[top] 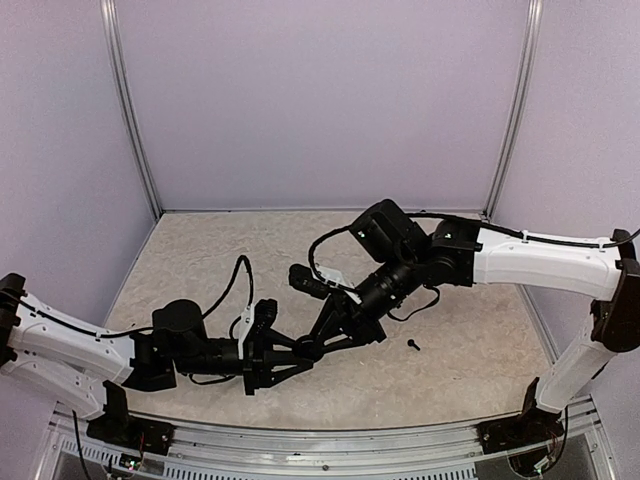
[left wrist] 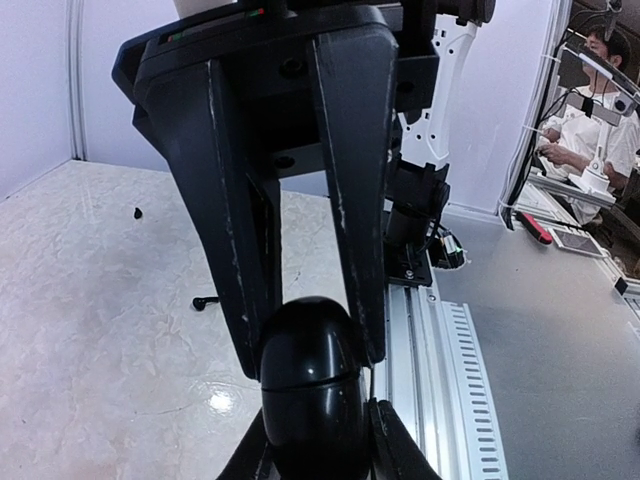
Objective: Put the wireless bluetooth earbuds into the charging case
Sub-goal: Pass from the right arm to the left, then open the charging case.
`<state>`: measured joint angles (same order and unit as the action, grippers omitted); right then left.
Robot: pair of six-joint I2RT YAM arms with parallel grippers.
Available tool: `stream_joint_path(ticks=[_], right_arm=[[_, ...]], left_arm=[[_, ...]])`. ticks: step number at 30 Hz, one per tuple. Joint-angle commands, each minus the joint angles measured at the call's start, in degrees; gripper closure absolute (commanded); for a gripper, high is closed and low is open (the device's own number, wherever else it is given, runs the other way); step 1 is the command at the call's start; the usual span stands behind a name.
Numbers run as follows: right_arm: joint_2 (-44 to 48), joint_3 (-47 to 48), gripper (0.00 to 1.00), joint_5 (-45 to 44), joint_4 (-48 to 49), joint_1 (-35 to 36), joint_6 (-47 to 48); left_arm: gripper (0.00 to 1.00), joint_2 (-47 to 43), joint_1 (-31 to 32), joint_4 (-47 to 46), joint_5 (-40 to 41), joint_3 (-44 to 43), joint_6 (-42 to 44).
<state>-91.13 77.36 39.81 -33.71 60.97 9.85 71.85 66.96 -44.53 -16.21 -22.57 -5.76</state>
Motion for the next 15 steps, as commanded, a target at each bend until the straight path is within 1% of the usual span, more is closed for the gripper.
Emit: stream_joint_path(ticks=[1,3,8,12,15], right_arm=[[-0.3,0.9,0.96,0.9,-0.6,0.6,0.7],[0.1,0.7,0.89,1.0,-0.1,0.5,0.1],[1.0,0.2,0.72,-0.5,1.8,0.2,-1.5],[2.7,-0.8,0.63,-0.8,3.7,-0.5,-2.5],[3.8,-1.1,0.61,-1.6,4.5,-1.2,-3.0]], left_arm=[[0.78,-0.8,-0.1,-1.8,0.2,-1.1,0.1],[0.83,-1.1,-0.1,-2.2,-0.4,-0.9,0.4],[0.86,-2.5,0.3,-4.5,-1.1,0.2,1.0],[0.87,-3.8,0.7,-5.2,-0.8,0.4,1.5],[0.88,-4.4,1.2,-5.4,-0.7,0.5,2.5]])
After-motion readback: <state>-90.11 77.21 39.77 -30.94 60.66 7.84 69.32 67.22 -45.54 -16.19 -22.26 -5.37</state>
